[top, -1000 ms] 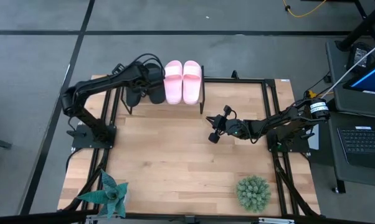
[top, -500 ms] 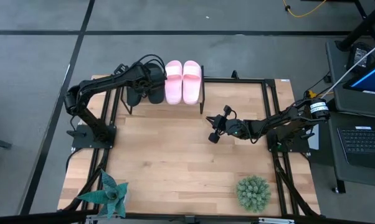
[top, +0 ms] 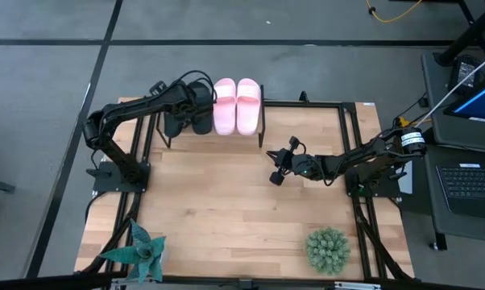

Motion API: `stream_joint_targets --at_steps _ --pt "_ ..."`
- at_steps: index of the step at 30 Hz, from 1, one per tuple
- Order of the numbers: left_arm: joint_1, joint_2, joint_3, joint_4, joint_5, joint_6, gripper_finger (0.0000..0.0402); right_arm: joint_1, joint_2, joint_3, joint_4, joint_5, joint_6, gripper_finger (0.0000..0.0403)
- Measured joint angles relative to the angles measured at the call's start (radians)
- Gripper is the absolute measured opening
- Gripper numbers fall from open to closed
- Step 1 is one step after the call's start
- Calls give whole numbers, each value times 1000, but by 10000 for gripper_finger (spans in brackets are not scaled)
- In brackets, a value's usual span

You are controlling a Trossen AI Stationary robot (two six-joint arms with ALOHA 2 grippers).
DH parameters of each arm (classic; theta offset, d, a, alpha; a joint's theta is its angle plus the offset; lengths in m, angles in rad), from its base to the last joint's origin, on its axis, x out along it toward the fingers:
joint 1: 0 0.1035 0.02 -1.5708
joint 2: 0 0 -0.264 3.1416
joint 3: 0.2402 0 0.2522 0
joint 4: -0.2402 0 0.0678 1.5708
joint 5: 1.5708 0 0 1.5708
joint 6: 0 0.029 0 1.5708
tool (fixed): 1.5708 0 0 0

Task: Pick and place slides into the shelf
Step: Put the black slide on the shelf

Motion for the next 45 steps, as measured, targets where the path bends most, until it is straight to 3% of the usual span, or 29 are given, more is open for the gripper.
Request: stream_joint_targets --at_steps 10,24,40,45 --pt "-6 0 0 0 -5 91 113 0 0 0 0 0 0 23" --pt "-62 -23 2 0 27 188 116 0 0 0 0 0 0 23" --pt "-89 -223 2 0 14 183 116 0 0 0 -1 0 0 23" --pt "-116 -278 2 0 131 153 116 0 0 0 -1 -1 0 23"
